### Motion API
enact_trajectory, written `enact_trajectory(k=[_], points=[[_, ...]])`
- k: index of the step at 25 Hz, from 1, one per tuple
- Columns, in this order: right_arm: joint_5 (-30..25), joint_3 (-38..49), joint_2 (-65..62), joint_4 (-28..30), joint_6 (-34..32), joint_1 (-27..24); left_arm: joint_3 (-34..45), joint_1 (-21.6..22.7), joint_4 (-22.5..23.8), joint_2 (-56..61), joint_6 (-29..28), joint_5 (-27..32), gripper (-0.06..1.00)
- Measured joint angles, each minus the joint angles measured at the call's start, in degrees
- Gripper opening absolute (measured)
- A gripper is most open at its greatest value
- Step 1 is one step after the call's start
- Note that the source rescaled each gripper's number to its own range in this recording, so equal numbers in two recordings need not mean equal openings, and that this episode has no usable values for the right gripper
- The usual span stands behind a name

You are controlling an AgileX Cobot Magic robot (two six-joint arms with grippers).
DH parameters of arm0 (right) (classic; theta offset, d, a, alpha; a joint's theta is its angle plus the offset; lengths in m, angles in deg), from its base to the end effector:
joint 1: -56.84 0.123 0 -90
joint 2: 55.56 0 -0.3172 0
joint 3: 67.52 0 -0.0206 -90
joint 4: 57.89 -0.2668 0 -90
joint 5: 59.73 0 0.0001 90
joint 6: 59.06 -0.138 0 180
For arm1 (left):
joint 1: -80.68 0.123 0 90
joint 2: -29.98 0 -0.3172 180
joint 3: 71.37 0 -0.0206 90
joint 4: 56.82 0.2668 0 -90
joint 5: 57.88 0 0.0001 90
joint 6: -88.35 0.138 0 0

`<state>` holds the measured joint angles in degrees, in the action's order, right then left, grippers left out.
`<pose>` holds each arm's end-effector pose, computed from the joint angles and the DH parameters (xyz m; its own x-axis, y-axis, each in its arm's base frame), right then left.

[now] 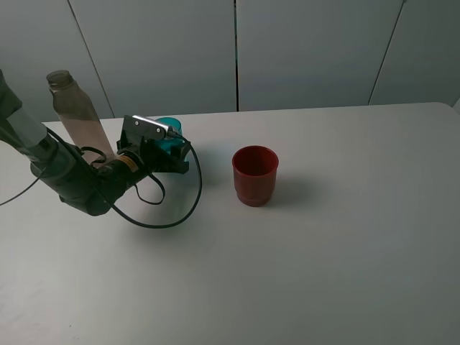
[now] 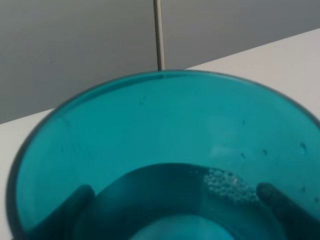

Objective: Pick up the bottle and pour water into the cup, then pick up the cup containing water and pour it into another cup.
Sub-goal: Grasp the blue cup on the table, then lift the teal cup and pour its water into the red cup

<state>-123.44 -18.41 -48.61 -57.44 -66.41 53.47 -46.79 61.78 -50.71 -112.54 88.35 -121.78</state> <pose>0.0146 -0.0018 0.2588 -0.4837 0.1532 -0.8617 0.1261 0.9865 0.1046 0.4357 -0.1631 0.0288 -0.1986 0.1175 -0.9730 0.4202 0.9071 0.0238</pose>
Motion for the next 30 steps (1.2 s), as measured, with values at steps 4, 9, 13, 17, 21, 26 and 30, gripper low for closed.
enact_trajectory(k=[4,9,13,17,21,26,30], points=[[0.0,0.0,0.0,0.0,0.0,0.0,0.0,0.0,0.0,0.0,0.0,0.0,0.12],[0.0,0.0,0.0,0.0,0.0,0.0,0.0,0.0,0.0,0.1,-0.7,0.5,0.12],[0.0,0.0,0.0,0.0,0.0,0.0,0.0,0.5,1.5,3.0,-0.9,3.7,0.1],[0.0,0.0,0.0,0.0,0.0,0.0,0.0,0.6,4.8,8.8,0.0,10.4,0.1],[0.0,0.0,0.0,0.0,0.0,0.0,0.1,0.6,12.6,14.0,2.2,18.8,0.1],[0.0,0.0,0.0,0.0,0.0,0.0,0.1,0.6,25.2,18.3,2.8,24.5,0.1],[0.0,0.0,0.0,0.0,0.0,0.0,0.1,0.6,33.8,21.5,1.0,25.4,0.1]])
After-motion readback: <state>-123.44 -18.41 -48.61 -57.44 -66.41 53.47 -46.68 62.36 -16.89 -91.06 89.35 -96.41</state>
